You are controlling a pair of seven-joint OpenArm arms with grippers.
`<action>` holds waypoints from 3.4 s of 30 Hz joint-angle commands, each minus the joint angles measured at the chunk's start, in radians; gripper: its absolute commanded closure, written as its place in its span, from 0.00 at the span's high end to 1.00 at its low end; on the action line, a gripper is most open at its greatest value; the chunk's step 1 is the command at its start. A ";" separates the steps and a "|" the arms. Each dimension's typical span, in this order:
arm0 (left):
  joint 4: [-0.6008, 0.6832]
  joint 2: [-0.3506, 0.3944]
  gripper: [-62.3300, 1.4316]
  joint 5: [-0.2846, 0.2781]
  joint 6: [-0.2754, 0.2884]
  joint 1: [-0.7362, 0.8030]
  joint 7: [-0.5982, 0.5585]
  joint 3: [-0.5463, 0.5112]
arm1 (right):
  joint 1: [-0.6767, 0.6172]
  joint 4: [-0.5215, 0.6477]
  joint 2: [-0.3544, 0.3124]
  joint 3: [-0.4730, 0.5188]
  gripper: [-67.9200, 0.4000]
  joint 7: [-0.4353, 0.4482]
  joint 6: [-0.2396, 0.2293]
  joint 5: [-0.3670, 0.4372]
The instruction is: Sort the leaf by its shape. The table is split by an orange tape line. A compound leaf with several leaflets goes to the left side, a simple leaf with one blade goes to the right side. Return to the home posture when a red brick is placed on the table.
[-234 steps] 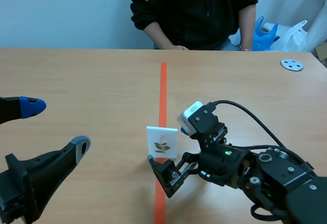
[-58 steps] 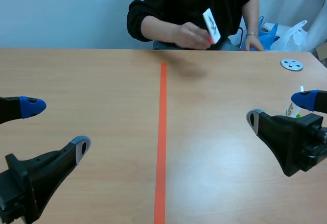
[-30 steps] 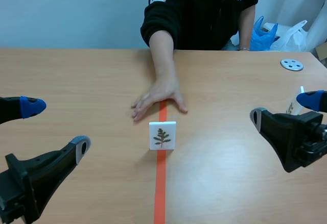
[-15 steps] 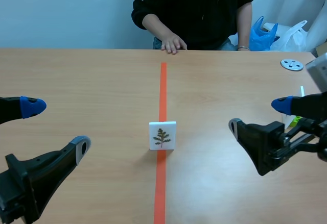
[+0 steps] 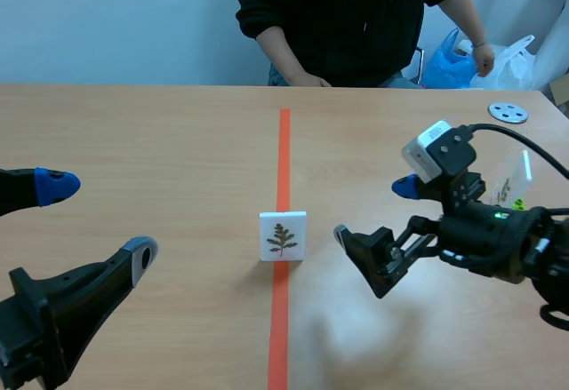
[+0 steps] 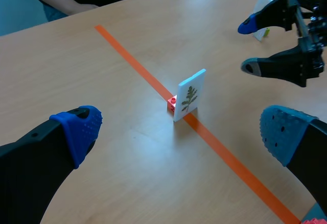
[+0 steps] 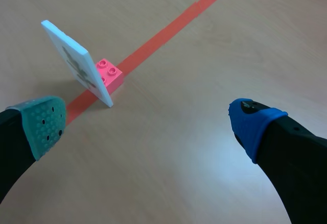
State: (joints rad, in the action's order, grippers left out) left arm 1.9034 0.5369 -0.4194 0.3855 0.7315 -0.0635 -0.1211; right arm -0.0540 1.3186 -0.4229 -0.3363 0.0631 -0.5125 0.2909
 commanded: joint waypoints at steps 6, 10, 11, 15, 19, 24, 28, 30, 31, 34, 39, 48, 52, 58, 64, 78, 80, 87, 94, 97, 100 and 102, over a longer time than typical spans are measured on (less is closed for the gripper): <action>0.021 -0.010 1.00 -0.007 0.001 -0.001 -0.014 -0.003 | 0.154 -0.116 0.039 -0.143 1.00 0.058 0.041 -0.080; 0.021 -0.010 1.00 -0.007 0.001 0.000 -0.014 -0.003 | 0.212 -0.174 0.069 -0.219 1.00 0.059 0.052 -0.087; 0.021 -0.010 1.00 -0.007 0.001 0.000 -0.014 -0.003 | 0.224 -0.186 0.079 -0.234 1.00 0.058 0.055 -0.092; 0.021 -0.010 1.00 -0.007 0.001 0.000 -0.014 -0.003 | 0.260 -0.230 0.112 -0.288 0.90 0.059 0.071 -0.129; 0.021 -0.010 1.00 -0.007 0.001 0.000 -0.014 -0.003 | 0.273 -0.248 0.129 -0.336 0.88 0.060 0.080 -0.144; 0.021 -0.010 1.00 -0.007 0.001 0.000 -0.014 -0.003 | 0.272 -0.249 0.135 -0.377 0.72 0.063 0.102 -0.175; 0.021 -0.010 1.00 -0.007 0.001 0.000 -0.014 -0.003 | 0.270 -0.249 0.135 -0.383 0.60 0.063 0.105 -0.191; 0.021 -0.010 1.00 -0.007 0.001 0.000 -0.014 -0.003 | 0.270 -0.249 0.135 -0.383 0.52 0.063 0.105 -0.195; 0.021 -0.010 1.00 -0.007 0.001 0.000 -0.014 -0.003 | 0.270 -0.249 0.135 -0.383 0.48 0.063 0.105 -0.198; 0.021 -0.010 1.00 -0.007 0.001 0.000 -0.014 -0.003 | 0.270 -0.249 0.135 -0.383 0.39 0.063 0.105 -0.199; 0.021 -0.010 1.00 -0.007 0.001 0.000 -0.014 -0.003 | 0.269 -0.249 0.135 -0.383 0.24 0.063 0.105 -0.199; 0.021 -0.010 1.00 -0.007 0.001 0.000 -0.014 -0.003 | 0.270 -0.249 0.135 -0.380 0.06 0.070 0.128 -0.202; 0.021 -0.010 1.00 -0.007 0.001 0.000 -0.014 -0.003 | 0.261 -0.210 0.130 -0.343 0.05 0.057 0.126 -0.201; 0.021 -0.010 1.00 -0.007 0.001 0.000 -0.014 -0.003 | 0.180 -0.051 0.103 -0.212 0.05 -0.017 0.124 -0.143; 0.021 -0.010 1.00 -0.007 0.001 0.000 -0.014 -0.003 | 0.032 0.137 0.076 -0.021 0.05 -0.087 0.124 0.001; 0.021 -0.010 1.00 -0.007 0.001 0.000 -0.014 -0.003 | -0.132 0.179 0.077 0.351 0.05 -0.166 0.229 0.187; 0.021 -0.010 1.00 -0.007 0.001 0.000 -0.014 -0.003 | -0.131 0.152 0.077 0.357 0.05 -0.133 0.263 0.167; 0.021 -0.010 1.00 -0.007 0.001 -0.001 -0.014 -0.003 | -0.072 -0.003 0.080 0.358 0.05 -0.060 0.282 0.106; 0.006 -0.010 1.00 -0.007 0.001 -0.001 -0.014 -0.003 | -0.006 -0.127 0.080 0.358 0.05 0.005 0.307 0.032; 0.000 -0.010 1.00 -0.007 0.001 -0.001 -0.014 -0.003 | 0.026 -0.178 0.084 0.358 0.05 0.005 0.323 0.006; -0.006 -0.010 1.00 -0.007 0.001 -0.001 -0.014 -0.003 | 0.048 -0.237 0.090 0.358 0.05 0.019 0.338 -0.010; -0.006 -0.010 1.00 -0.007 0.001 0.000 -0.014 -0.003 | 0.056 -0.269 0.096 0.358 0.05 0.032 0.353 -0.027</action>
State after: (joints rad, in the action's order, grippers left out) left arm 1.8885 0.5343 -0.4194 0.3855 0.7315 -0.0635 -0.1211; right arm -0.0097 1.0374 -0.3210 0.0212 0.0750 -0.1661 0.2630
